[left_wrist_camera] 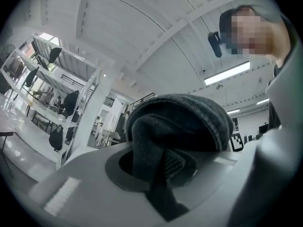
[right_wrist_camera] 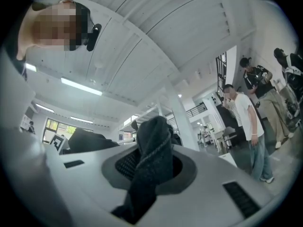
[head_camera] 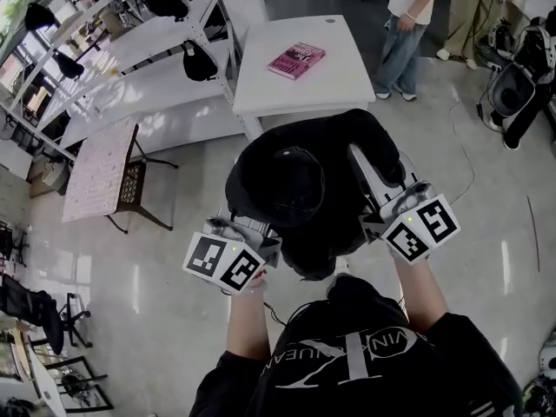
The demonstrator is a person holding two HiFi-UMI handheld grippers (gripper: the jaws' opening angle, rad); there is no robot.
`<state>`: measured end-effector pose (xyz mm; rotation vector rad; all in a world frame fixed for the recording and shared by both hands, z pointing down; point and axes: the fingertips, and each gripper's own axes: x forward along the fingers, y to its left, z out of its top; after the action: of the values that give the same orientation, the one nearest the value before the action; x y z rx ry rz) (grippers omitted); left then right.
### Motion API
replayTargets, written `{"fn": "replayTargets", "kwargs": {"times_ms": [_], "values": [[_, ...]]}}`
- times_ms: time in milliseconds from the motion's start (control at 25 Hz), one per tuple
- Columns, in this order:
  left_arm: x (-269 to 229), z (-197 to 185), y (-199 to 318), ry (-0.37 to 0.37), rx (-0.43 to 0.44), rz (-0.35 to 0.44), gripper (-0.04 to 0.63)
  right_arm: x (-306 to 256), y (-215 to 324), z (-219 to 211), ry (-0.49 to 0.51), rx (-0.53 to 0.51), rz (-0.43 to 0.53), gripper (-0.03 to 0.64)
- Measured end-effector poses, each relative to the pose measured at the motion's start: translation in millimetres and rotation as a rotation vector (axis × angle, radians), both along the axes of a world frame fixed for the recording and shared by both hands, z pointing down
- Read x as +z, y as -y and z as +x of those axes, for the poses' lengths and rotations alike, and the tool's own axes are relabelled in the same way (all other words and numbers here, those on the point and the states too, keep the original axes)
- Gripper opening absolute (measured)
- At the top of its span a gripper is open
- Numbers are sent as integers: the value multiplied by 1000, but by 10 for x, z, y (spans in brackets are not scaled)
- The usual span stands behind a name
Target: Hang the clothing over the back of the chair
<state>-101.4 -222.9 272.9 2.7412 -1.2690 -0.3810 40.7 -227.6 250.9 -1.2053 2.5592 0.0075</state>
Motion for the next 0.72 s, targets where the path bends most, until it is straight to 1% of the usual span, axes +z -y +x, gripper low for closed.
{"fn": "replayTargets", "kwargs": {"times_ms": [200,320,400,440,600,720], "values": [[-299,19,348,-26,16,50,55,-303,356,-13,20,-43,30,78],[-312,55,803,-19,2,54,55,-320,843,-30,9,-50,25,78],[-255,47,1087,-10,-22,42,55,-252,1143,-54,0,-56,6,78],[-217,41,1153,-6,-34,34,55,-213,1210,-59,-2,-59,-5,78],[-80,11,1181,20,-77,-3,55,-71,1243,-31,-33,-51,-48,78],[62,18,1354,67,-106,-19,57,104,1476,11,-53,-38,-99,78]]}}
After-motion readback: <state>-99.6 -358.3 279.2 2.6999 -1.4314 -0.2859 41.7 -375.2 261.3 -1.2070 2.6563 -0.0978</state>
